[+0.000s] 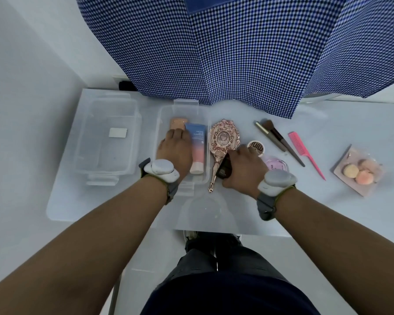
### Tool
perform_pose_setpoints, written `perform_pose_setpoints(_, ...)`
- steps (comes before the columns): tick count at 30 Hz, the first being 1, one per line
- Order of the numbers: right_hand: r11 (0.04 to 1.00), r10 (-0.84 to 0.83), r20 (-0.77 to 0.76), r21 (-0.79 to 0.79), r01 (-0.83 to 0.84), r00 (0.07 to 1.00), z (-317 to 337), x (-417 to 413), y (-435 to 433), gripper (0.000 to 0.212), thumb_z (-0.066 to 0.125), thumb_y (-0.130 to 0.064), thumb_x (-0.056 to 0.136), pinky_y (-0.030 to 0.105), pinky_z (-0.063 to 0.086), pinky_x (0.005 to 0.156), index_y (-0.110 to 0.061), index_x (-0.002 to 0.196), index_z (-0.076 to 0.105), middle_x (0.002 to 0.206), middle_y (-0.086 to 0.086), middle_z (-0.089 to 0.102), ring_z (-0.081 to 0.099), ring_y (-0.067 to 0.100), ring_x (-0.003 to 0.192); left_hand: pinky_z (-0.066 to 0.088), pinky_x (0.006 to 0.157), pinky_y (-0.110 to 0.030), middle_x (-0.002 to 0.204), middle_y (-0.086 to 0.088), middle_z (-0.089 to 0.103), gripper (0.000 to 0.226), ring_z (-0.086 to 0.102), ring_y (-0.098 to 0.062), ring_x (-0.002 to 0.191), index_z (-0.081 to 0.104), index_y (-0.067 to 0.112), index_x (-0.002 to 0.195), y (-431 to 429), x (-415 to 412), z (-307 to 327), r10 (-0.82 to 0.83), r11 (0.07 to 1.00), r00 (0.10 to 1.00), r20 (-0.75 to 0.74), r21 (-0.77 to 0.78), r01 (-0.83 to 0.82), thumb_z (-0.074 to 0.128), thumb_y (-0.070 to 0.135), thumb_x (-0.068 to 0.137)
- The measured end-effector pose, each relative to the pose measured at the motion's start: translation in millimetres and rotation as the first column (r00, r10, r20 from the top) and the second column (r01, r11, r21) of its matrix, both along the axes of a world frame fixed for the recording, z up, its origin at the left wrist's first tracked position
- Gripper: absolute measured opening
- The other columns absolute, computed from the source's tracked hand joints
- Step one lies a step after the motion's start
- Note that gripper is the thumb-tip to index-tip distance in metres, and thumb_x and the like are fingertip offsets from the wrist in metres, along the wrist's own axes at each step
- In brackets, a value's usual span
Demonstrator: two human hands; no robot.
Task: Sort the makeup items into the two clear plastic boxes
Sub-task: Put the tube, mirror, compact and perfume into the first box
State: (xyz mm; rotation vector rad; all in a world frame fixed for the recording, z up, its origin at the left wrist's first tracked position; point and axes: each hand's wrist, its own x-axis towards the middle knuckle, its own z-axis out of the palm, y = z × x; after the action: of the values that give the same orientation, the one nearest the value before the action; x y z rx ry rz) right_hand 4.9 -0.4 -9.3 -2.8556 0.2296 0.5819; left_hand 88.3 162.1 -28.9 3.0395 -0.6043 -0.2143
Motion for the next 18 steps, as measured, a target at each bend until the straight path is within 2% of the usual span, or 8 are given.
perform_pose_setpoints(4,0.995,-0.065,0.094,0.087,0.057,0.993,24.9,12.8,-1.1,0.079,0.073,-0.045,0.062,0.039,0.045,0.096,-0.014,0.132,0.050,0.122,0.014,0.049,0.045,0.032,0.116,0.047,0.089,-0.037,0.116,-0.011,0.067,0.032,0.060,-0.030,0.105,0.062,0.010,0.121,-1.5,-17.5,12.8,0.179,0.891,0.984,-0.020,-0.422,-0.171,0.045,0.017,0.095)
perform_pose_setpoints(6,0.989,-0.049,0.119,0.148,0.031,0.992,37.7,19.8,4.0,0.081,0.073,-0.045,0.064,0.039,0.043,0.100,-0.016,0.136,0.047,0.124,0.012,0.048,0.043,0.031,0.119,0.052,0.087,-0.035,0.108,-0.008,0.072,0.029,0.065,-0.028,0.099,0.064,0.013,0.115,-2.9,-23.5,25.5,0.275,0.757,0.931,-0.242,-0.543,-0.364,0.046,0.026,0.096)
perform_pose_setpoints(8,0.981,0.009,0.142,0.189,-0.036,0.990,45.2,25.6,12.4,0.082,0.073,-0.043,0.065,0.038,0.041,0.103,-0.018,0.137,0.045,0.124,0.012,0.049,0.043,0.031,0.121,0.057,0.088,-0.039,0.106,-0.009,0.073,0.029,0.069,-0.026,0.096,0.063,0.013,0.112,-5.7,-23.0,36.1,0.247,0.551,0.770,-0.588,-0.568,-0.611,0.048,0.032,0.096)
perform_pose_setpoints(10,0.973,0.055,0.165,0.213,-0.090,0.985,47.8,28.9,24.3,0.082,0.073,-0.042,0.066,0.037,0.039,0.106,-0.018,0.139,0.044,0.124,0.012,0.049,0.045,0.030,0.121,0.061,0.083,-0.038,0.110,-0.013,0.072,0.032,0.071,-0.024,0.093,0.063,0.011,0.116,-5.5,-22.3,44.3,0.139,0.426,0.626,-0.767,-0.525,-0.737,0.053,0.032,0.095)
perform_pose_setpoints(12,0.966,0.085,0.184,0.224,-0.126,0.979,46.7,30.6,35.1,0.079,0.072,-0.040,0.069,0.035,0.038,0.106,-0.017,0.139,0.045,0.124,0.012,0.049,0.045,0.029,0.120,0.061,0.082,-0.037,0.113,-0.016,0.071,0.033,0.071,-0.025,0.096,0.061,0.007,0.121,-1.8,-22.5,48.2,0.106,0.407,0.602,-0.791,-0.518,-0.752,0.059,0.025,0.093)
perform_pose_setpoints(15,0.952,0.110,0.199,0.260,-0.161,0.974,42.8,30.9,42.5,0.077,0.072,-0.037,0.074,0.033,0.035,0.106,-0.018,0.142,0.042,0.129,0.011,0.049,0.044,0.029,0.124,0.056,0.094,-0.046,0.117,-0.020,0.068,0.035,0.067,-0.033,0.107,0.055,0.004,0.127,6.4,-21.7,48.1,0.170,0.377,0.620,-0.766,-0.531,-0.759,0.058,0.013,0.093)
perform_pose_setpoints(16,0.949,0.114,0.203,0.268,-0.167,0.972,41.5,30.4,42.2,0.077,0.072,-0.036,0.076,0.031,0.033,0.107,-0.017,0.143,0.041,0.131,0.011,0.049,0.043,0.028,0.125,0.054,0.095,-0.047,0.118,-0.019,0.067,0.036,0.066,-0.034,0.108,0.053,0.006,0.128,9.6,-20.5,47.5,0.218,0.412,0.652,-0.726,-0.537,-0.736,0.057,0.013,0.093)
perform_pose_setpoints(18,0.955,0.111,0.208,0.249,-0.162,0.972,38.6,29.3,39.3,0.068,0.068,-0.033,0.080,0.029,0.030,0.107,-0.017,0.142,0.043,0.134,0.008,0.049,0.041,0.027,0.128,0.053,0.095,-0.044,0.120,-0.017,0.066,0.042,0.064,-0.034,0.109,0.046,0.011,0.136,17.4,-17.3,45.8,0.324,0.568,0.733,-0.598,-0.496,-0.656,0.051,0.016,0.095)
